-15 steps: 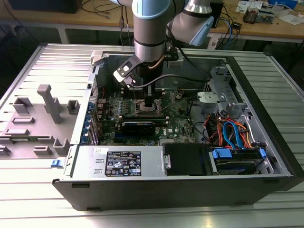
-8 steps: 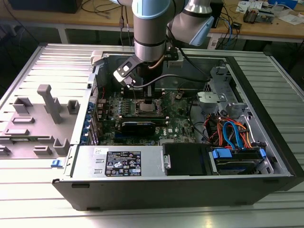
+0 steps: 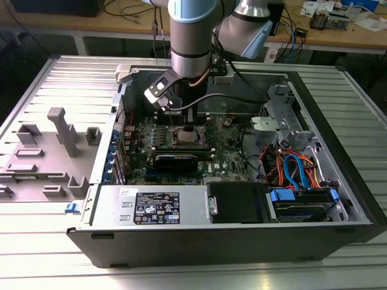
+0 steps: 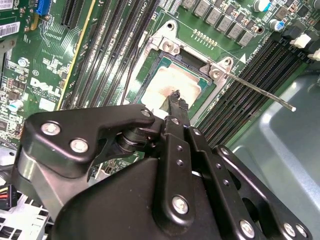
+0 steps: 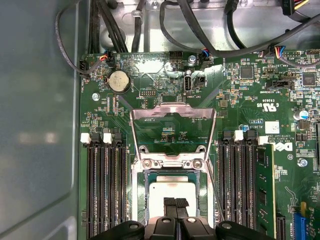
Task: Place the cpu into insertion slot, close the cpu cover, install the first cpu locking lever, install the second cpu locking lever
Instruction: 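Place the cpu into insertion slot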
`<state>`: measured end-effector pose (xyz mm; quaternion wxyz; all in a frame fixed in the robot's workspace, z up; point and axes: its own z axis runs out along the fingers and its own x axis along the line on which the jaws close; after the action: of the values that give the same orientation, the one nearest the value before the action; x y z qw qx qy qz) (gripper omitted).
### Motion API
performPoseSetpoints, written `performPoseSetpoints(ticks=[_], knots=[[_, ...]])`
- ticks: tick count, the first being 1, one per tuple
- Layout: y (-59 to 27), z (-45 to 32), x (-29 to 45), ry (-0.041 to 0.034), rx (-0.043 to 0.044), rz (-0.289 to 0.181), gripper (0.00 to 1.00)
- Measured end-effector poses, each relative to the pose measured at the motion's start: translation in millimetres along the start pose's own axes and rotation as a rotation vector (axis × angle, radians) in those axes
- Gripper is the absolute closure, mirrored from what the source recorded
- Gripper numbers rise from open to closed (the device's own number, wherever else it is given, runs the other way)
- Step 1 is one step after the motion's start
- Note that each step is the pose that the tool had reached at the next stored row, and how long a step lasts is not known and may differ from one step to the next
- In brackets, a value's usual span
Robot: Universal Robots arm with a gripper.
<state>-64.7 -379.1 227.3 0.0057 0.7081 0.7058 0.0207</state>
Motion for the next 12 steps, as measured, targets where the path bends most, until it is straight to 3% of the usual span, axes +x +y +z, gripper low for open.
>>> performPoseSetpoints(ticks=[7, 12], knots=[[0.0, -0.3, 0.0, 0.0001, 0.0005, 0.0, 0.89], [0.2, -4.4, 0.1, 0.0, 0.0012, 0.0, 0.89]])
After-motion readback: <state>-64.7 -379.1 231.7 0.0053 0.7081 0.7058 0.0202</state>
